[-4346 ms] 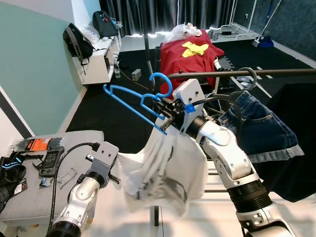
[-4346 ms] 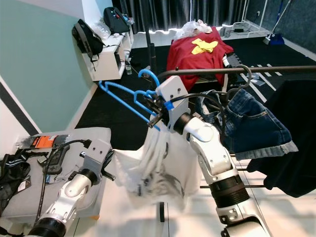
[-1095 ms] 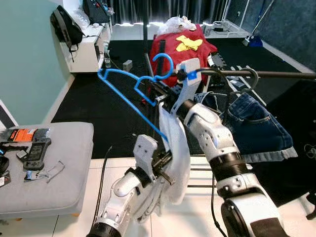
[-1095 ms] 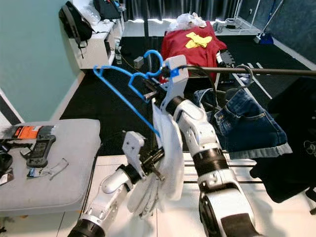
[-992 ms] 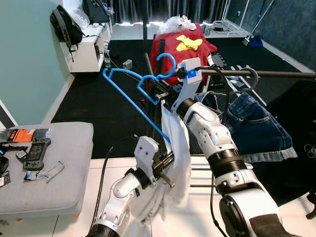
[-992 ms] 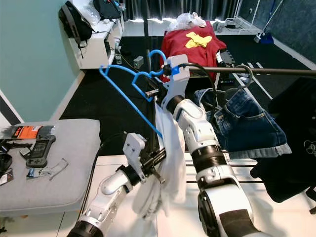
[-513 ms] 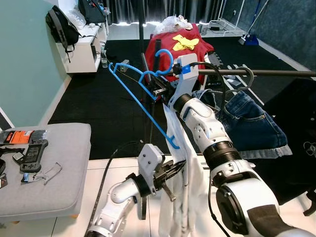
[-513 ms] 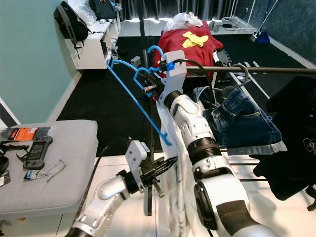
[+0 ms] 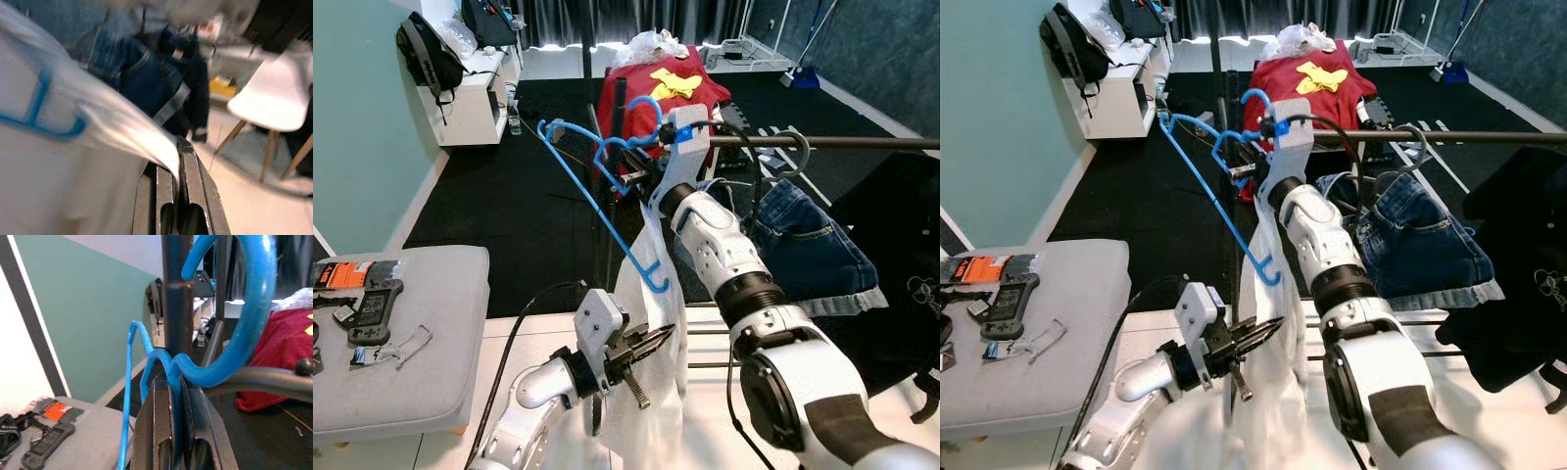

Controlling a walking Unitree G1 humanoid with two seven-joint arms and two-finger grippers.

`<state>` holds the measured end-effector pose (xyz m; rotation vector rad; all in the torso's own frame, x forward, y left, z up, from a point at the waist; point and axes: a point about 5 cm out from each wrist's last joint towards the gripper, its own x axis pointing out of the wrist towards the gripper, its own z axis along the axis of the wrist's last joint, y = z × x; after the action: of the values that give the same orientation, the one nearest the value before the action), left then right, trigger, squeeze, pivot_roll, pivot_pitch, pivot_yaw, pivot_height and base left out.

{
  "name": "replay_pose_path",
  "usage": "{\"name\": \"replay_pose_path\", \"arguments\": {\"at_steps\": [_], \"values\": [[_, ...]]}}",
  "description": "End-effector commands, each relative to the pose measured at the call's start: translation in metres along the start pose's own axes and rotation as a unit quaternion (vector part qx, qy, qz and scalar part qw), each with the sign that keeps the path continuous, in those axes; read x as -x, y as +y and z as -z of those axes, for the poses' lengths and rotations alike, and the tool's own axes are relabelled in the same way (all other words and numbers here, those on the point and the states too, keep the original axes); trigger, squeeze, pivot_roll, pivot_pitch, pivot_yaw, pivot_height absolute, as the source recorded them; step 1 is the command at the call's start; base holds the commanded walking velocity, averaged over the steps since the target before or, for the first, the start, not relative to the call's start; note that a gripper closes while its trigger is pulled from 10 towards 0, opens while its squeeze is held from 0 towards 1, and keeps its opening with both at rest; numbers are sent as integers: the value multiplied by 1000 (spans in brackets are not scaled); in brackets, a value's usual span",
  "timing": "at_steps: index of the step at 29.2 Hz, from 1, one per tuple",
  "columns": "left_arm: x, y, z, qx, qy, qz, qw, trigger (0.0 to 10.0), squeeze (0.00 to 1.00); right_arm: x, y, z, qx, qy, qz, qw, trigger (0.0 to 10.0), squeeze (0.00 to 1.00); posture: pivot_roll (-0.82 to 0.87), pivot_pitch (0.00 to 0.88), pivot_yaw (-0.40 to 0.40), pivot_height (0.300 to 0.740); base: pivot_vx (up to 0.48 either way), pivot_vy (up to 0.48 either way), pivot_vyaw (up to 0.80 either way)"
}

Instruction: Hang hanger

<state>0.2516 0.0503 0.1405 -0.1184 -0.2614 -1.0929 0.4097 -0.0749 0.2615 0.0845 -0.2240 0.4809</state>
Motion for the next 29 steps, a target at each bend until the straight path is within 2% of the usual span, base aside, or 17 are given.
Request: {"name": "replay_pose_path", "arguments": {"at_steps": [1, 5, 10, 13, 15, 16, 17, 18, 20, 21, 23, 24, 26, 27, 28, 29], "values": [[-6, -12, -9, 27, -23, 37, 999, 0, 0, -1, -10, -14, 12, -29, 33, 999, 0, 0, -91, 74, -44, 740, 0, 0, 0], [-8, -20, -31, 67, -59, 64, 994, 0, 0, -1, -12, -9, 13, -19, 39, 999, 0, 0, -86, 80, -53, 740, 0, 0, 0], [-4, -27, -35, 84, -48, 90, 991, 0, 0, 0, -11, -3, 16, -11, 38, 999, 0, 0, -85, 86, -54, 740, 0, 0, 0], [0, -23, -29, 69, -17, 78, 994, 0, 0, 0, -8, -1, 13, -11, 29, 999, 0, 0, -83, 87, -53, 740, 0, 0, 0], [0, -23, -29, 69, -17, 78, 994, 0, 0, 0, -8, -1, 13, -11, 29, 999, 0, 0, -83, 87, -53, 740, 0, 0, 0], [3, -18, -21, 41, 17, 61, 997, 0, 0, 0, -5, -1, 8, -14, 14, 1000, 0, 0, -83, 87, -52, 740, 0, 0, 0], [3, -18, -21, 41, 17, 61, 997, 0, 0, 0, -5, -1, 8, -14, 14, 1000, 0, 0, -83, 87, -52, 740, 0, 0, 0], [8, -8, -6, 2, 75, 26, 997, 0, 0, 0, 0, 0, -1, -16, -16, 1000, 0, 0, -83, 85, -51, 740, 0, 0, 0], [24, 12, 26, -81, 212, -27, 974, 0, 0, 5, 11, 16, 8, 17, -89, 996, 0, 0, -85, 84, -48, 740, 0, 0, 0], [24, 12, 26, -81, 212, -27, 974, 0, 0, 5, 11, 16, 8, 17, -89, 996, 0, 0, -85, 84, -48, 740, 0, 0, 0], [43, 31, 47, -129, 296, -102, 941, 0, 0, 18, 16, 43, 34, 75, -146, 986, 0, 0, -85, 79, -42, 740, 0, 0, 0], [43, 31, 47, -129, 296, -102, 941, 0, 0, 18, 16, 43, 34, 75, -146, 986, 0, 0, -85, 79, -42, 740, 0, 0, 0], [58, 46, 55, -144, 325, -185, 916, 0, 0, 35, 17, 66, 65, 116, -189, 973, 0, 0, -88, 78, -38, 740, 0, 0, 0], [64, 51, 56, -145, 330, -220, 906, 0, 0, 46, 18, 78, 95, 132, -215, 963, 0, 0, -90, 78, -30, 740, 0, 0, 0], [64, 51, 56, -145, 330, -220, 906, 0, 0, 46, 18, 78, 95, 132, -215, 963, 0, 0, -90, 78, -30, 740, 0, 0, 0], [70, 56, 56, -138, 326, -260, 899, 0, 0, 64, 19, 94, 148, 154, -257, 943, 0, 0, -92, 78, -23, 740, 0, 0, 0]]}}
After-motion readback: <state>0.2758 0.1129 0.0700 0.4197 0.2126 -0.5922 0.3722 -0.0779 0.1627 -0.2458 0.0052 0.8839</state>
